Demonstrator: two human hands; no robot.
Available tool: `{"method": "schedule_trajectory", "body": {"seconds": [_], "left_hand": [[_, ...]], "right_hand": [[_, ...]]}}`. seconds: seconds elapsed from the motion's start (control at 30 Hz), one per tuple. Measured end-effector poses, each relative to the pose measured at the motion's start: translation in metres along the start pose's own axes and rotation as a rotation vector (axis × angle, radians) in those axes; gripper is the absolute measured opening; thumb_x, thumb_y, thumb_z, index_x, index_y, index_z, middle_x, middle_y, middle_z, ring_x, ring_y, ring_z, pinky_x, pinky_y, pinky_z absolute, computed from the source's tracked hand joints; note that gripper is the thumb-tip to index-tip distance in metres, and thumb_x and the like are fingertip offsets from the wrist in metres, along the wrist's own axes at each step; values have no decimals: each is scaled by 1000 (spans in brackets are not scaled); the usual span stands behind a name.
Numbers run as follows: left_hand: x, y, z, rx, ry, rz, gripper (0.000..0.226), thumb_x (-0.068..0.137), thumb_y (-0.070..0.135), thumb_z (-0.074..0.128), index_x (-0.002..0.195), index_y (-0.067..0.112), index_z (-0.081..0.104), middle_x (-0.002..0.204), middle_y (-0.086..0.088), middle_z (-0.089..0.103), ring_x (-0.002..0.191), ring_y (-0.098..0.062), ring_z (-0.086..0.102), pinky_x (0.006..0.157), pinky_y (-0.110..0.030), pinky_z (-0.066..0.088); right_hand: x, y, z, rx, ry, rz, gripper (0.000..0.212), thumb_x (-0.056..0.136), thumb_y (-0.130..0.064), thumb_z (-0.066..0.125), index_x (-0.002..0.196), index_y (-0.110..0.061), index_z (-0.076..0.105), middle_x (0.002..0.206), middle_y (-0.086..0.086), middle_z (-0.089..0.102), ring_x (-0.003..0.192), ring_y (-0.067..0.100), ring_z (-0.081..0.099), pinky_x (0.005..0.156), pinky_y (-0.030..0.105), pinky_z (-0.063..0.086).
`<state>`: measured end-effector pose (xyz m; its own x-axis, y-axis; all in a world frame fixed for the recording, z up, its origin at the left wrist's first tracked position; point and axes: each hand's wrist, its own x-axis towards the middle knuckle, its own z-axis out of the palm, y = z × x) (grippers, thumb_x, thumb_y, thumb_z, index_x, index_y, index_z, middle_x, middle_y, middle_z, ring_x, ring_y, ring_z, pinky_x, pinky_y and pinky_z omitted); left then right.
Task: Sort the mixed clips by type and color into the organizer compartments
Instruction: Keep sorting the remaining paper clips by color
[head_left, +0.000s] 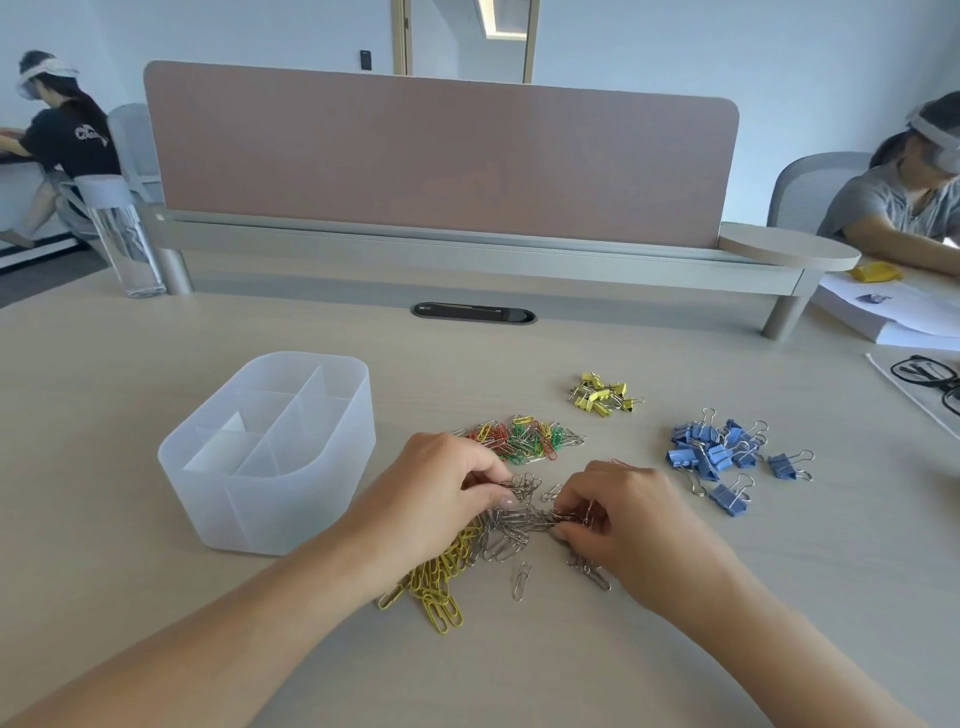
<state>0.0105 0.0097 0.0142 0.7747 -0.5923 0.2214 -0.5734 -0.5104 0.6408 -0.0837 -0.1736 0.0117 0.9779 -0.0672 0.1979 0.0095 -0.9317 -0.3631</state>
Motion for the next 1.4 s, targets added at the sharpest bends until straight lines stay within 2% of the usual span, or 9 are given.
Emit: {"method": "schedule_trajectory", "body": {"seconds": [0.1,0.33,0.6,0.73,0.87,0.97,1.1,1.23,1.4], "left_hand": [[0,0,-2,-12,-3,1,8,78,39,78,81,33,74,67,9,67,62,-13,58,65,-38,53],[1,3,-8,-43,-4,18,7,79,36,78,82,31,75,67,5,67,57,-13,51,59,-33,47],[3,14,-28,-63,-3,49,6,81,34,77,84,30,77,74,3,70,60,-19,55,56,-31,44],[5,16,-57,-84,-5,65,3,79,32,78,77,34,77,71,2,70,51,-6,42,50,-21,32],[3,7,-98,-53,50,5,6,77,30,80,74,34,77,63,3,68,54,-15,48,53,-28,39],[1,-10,-131,-12,79,-62,6,76,32,81,73,34,77,68,4,71,69,-20,63,63,-28,48],[-5,-36,-160,38,95,-146,8,76,32,81,71,35,75,66,6,70,60,-5,58,52,-11,38],[-7,-60,-177,141,113,-211,3,78,29,80,76,30,78,69,4,71,72,-25,64,63,-27,48],[-4,-73,-189,322,22,-250,3,79,24,80,82,25,79,79,6,72,80,-17,66,67,-25,49]], "right_hand": [[1,2,-1,66,30,53,6,80,-30,75,82,-31,69,76,-15,61,73,4,54,76,32,48],[-4,-1,-14,348,78,211,16,78,-21,78,70,-30,69,58,-4,67,49,4,58,52,15,45],[-3,-8,-38,677,57,335,6,77,-9,79,76,-12,74,68,10,72,55,15,69,67,30,52],[6,-16,-54,769,46,360,14,70,-13,81,81,-6,75,71,14,72,56,17,69,52,18,51],[22,-30,-61,850,46,328,28,58,-21,81,81,-5,75,76,15,73,62,22,69,74,30,58],[39,-48,-60,924,25,276,24,61,-16,79,80,-3,75,73,14,71,58,19,66,65,20,58],[63,-74,-50,1075,-34,260,25,60,-10,76,81,2,71,72,11,67,55,16,64,56,17,55],[83,-92,-35,1153,-68,253,20,57,-10,77,75,-3,72,74,11,66,57,17,62,55,17,55],[95,-101,-25,1148,-126,252,18,60,-9,76,76,-2,73,74,11,66,59,17,62,58,20,58]]}}
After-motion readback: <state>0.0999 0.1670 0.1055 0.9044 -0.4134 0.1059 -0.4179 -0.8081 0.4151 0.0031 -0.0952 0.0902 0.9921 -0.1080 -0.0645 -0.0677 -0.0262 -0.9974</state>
